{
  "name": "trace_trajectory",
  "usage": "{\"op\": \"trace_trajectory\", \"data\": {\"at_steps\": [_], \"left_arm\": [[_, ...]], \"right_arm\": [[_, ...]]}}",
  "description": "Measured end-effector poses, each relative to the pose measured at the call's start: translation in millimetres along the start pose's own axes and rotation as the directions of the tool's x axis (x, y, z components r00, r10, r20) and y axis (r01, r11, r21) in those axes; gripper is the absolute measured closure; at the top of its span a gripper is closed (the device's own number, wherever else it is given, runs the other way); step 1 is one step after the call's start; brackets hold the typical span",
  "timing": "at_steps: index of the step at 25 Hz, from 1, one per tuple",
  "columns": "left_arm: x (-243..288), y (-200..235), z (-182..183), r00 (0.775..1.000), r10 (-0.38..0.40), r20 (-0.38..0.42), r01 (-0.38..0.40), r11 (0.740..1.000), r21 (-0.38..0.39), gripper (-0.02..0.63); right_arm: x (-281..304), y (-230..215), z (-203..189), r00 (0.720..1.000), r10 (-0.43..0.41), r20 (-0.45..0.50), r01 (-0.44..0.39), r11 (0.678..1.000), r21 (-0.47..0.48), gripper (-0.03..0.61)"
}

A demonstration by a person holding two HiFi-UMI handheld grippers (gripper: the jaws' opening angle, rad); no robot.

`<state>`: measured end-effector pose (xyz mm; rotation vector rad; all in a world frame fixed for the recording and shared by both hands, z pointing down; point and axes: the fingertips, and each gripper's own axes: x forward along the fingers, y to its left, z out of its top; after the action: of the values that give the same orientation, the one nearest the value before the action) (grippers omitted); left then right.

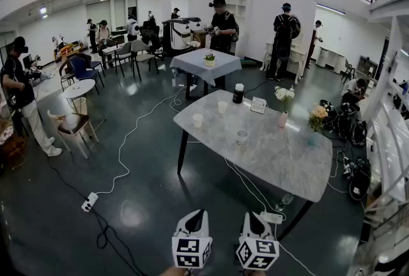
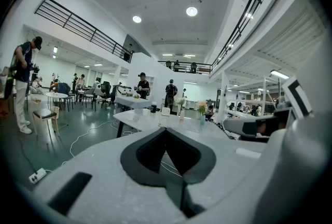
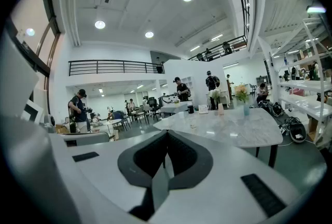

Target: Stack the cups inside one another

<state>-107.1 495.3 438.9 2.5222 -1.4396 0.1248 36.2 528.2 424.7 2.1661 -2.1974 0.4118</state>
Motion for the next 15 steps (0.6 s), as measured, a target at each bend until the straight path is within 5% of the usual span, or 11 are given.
{"op": "trace_trajectory", "data": {"at_steps": [15], "left_arm": [[12,35,1,1.000,-0.013,-0.001,0.013,1.000,-0.007,0.615]], "right_arm": [[23,15,-4,1.000,-0.028,0.011,0.027,0.999,0.037,0.572]]}}
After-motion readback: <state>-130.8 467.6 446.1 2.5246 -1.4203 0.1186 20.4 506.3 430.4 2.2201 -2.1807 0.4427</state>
